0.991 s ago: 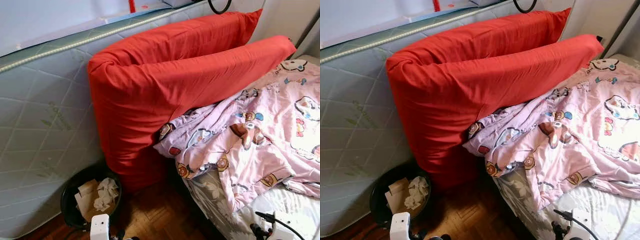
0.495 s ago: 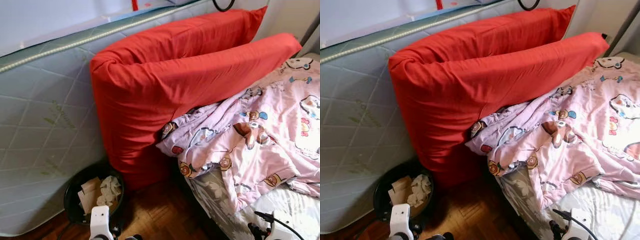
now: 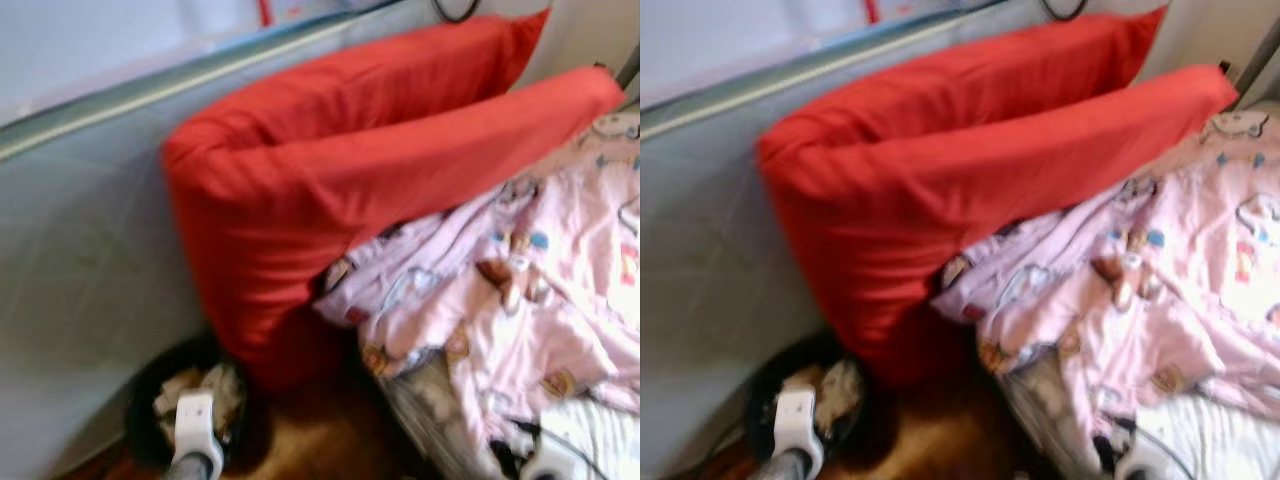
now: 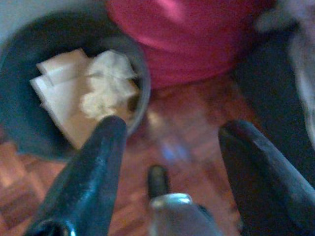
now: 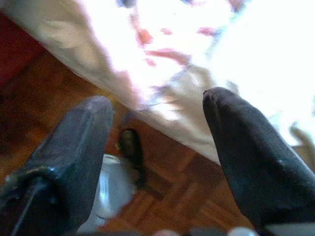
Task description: Clean up the room
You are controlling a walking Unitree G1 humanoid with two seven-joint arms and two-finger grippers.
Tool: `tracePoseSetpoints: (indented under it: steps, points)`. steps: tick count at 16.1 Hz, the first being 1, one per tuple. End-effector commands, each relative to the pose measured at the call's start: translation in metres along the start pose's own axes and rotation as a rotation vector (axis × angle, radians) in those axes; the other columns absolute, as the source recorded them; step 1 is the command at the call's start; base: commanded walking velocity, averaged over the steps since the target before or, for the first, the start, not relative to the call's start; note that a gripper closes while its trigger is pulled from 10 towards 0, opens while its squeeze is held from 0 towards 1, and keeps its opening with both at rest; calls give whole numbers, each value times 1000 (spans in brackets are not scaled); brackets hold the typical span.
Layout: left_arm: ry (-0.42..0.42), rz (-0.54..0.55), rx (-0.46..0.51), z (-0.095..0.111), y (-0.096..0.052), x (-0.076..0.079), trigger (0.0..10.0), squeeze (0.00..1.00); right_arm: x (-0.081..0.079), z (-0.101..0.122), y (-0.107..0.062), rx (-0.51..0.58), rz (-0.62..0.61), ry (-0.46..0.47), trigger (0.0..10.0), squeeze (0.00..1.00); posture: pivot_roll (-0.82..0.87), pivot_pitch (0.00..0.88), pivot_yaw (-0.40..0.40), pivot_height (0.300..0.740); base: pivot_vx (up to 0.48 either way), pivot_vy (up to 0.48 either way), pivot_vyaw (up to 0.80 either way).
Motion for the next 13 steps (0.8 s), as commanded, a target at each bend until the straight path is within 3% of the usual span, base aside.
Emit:
tracePoseSetpoints:
  steps: [1,6,10,13]
  points:
    - [2,12,-34,-12,-5,-6,10000,0,-4,-5,0,-13,5,17,10000,0,48,206,1,740,319,0,0]
    - [1,-6,72,10,-3,-6,10000,0,-6,-3,0,14,16,32,10000,0,46,210,3,740,64,0,0]
    - [-12,5,397,71,-12,-14,10000,0,-11,4,0,60,67,17,10000,0,38,219,0,740,0,0,0]
    - [53,-62,565,106,-23,0,10000,0,-8,6,-1,73,58,17,10000,0,47,213,-5,740,0,0,0]
Point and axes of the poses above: a point about 5 cm out from each wrist's last joint towards the gripper, its own y axis pointing out of the wrist towards the gripper, its own z axis along the axis of the wrist's last joint, x = y × z, the point moved 5 cm from there along y, pointing out of the wrist towards the gripper, and after that the axes turned 10 degrees about -y, right-handed, at the moved point
